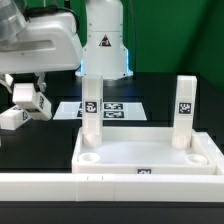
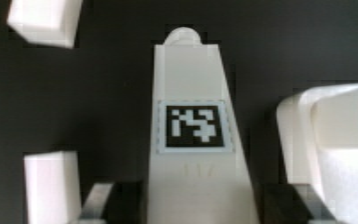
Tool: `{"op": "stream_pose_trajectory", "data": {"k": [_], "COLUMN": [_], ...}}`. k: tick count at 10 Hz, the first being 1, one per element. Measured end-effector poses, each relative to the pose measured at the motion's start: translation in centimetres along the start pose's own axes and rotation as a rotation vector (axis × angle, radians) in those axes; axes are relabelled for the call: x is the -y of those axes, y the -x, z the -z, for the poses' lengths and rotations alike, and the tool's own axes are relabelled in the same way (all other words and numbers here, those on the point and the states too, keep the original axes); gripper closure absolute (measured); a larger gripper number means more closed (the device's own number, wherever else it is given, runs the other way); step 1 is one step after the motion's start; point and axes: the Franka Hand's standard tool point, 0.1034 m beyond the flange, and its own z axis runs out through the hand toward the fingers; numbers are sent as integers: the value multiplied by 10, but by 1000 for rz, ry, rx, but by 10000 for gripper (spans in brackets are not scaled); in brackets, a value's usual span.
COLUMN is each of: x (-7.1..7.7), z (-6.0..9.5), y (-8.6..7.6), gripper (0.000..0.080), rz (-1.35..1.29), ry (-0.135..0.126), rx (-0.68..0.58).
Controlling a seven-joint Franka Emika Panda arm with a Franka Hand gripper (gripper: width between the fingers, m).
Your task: Assemble desk
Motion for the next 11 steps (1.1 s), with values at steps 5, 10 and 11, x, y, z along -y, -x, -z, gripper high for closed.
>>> {"op": "stream_pose_trajectory", "data": {"k": [5, 10, 11], "x": [21, 26, 41], "z": [41, 52, 60], "y": [-19, -27, -28], "gripper": [512, 512, 512], "rz": [24, 20, 28], "ry": [58, 115, 106], "rx": [-340, -585, -596]}}
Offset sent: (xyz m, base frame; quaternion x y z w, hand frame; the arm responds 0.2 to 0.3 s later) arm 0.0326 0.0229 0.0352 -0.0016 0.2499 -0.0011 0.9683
